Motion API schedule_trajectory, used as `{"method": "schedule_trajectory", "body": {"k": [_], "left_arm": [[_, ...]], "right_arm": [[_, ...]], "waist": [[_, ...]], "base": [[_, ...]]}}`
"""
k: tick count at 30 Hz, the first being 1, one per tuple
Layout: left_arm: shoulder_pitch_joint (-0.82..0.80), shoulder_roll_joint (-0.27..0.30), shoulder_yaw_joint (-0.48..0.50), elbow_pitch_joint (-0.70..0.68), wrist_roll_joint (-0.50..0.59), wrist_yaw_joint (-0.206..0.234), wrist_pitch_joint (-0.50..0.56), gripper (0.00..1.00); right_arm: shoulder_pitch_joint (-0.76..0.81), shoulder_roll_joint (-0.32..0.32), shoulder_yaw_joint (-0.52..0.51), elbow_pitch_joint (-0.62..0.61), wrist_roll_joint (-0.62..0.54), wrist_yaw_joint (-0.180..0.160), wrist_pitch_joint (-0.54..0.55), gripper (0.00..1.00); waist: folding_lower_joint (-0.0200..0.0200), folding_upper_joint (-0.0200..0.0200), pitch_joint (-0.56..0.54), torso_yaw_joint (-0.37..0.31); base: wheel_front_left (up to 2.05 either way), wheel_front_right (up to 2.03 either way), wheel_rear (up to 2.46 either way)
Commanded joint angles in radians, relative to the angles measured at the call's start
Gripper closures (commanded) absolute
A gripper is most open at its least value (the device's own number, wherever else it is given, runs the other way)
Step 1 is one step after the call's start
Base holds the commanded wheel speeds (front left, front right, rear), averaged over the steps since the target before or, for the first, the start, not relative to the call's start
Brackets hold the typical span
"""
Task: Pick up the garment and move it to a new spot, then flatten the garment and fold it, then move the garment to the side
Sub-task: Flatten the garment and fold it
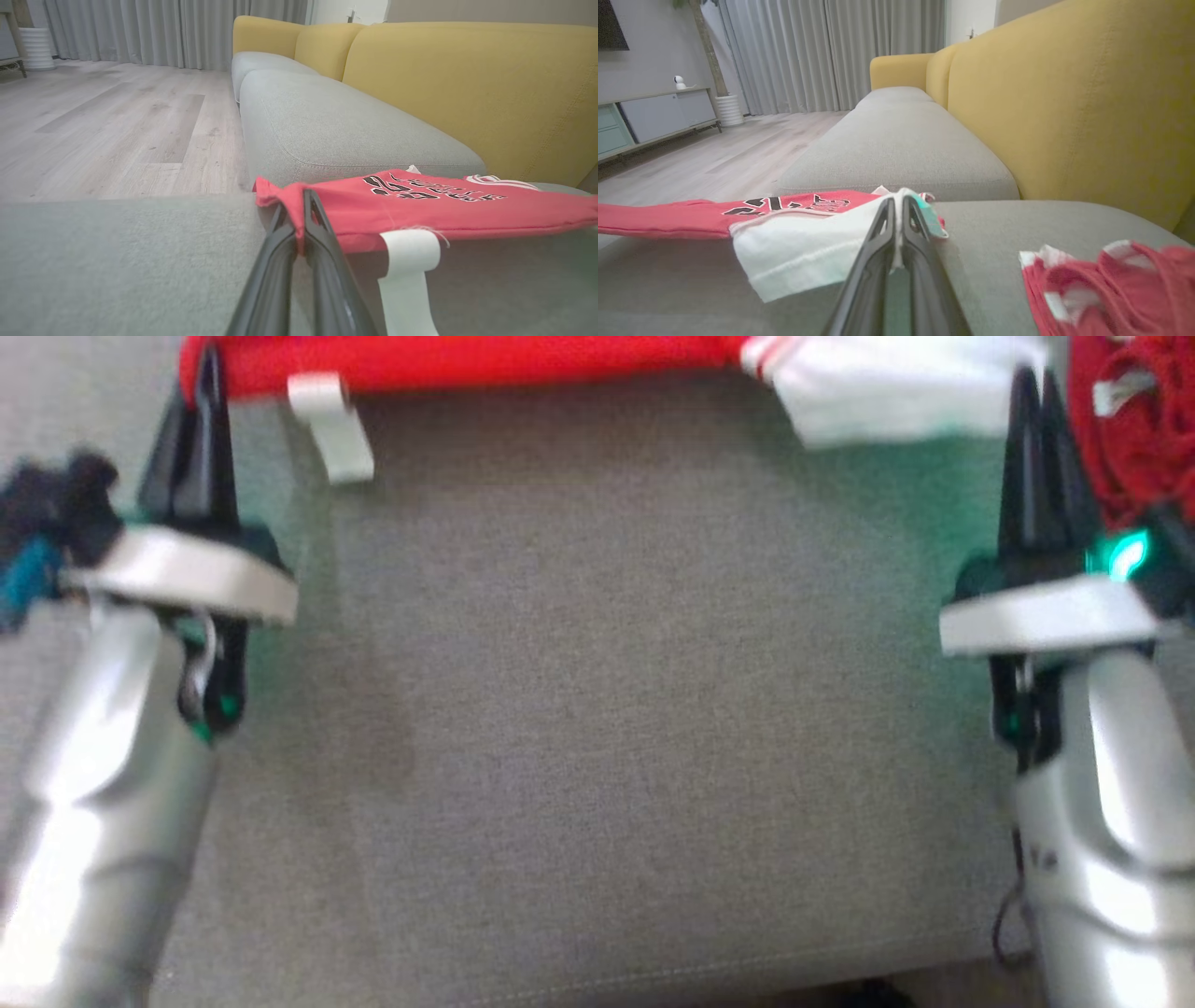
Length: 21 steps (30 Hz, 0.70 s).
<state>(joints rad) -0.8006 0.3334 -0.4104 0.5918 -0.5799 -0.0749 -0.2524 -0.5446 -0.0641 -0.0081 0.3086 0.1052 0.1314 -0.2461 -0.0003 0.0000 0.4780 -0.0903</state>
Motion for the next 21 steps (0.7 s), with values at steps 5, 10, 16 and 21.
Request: {"method": "schedule_trajectory", "body": {"k": [5, 10, 16, 21], "left_arm": [[0.227, 0.024, 0.092, -0.152, -0.009, 0.042, -0.009, 1.0], [0.461, -0.004, 0.139, -0.285, -0.031, 0.071, -0.009, 1.0], [0.754, -0.031, 0.14, -0.427, -0.032, 0.125, -0.009, 1.0], [0.921, -0.038, 0.134, -0.505, -0.046, 0.162, -0.008, 1.0]], "right_arm": [[0.232, 0.014, -0.009, -0.166, 0.048, -0.001, 0.032, 1.0], [0.45, 0.014, -0.011, -0.284, 0.078, -0.001, 0.092, 1.0], [0.658, 0.014, -0.024, -0.423, 0.111, -0.001, 0.155, 1.0], [0.764, 0.014, -0.036, -0.5, 0.127, -0.001, 0.194, 1.0]], "waist": [[0.0003, 0.0, -0.15, 0.016], [0.0003, 0.0, -0.25, 0.024], [0.0003, 0.0, -0.347, 0.018], [0.0003, 0.0, -0.409, 0.02]], "base": [[0.0, 0.0, 0.0], [0.0, 0.0, 0.0], [0.0, 0.0, 0.0], [0.0, 0.0, 0.0]]}}
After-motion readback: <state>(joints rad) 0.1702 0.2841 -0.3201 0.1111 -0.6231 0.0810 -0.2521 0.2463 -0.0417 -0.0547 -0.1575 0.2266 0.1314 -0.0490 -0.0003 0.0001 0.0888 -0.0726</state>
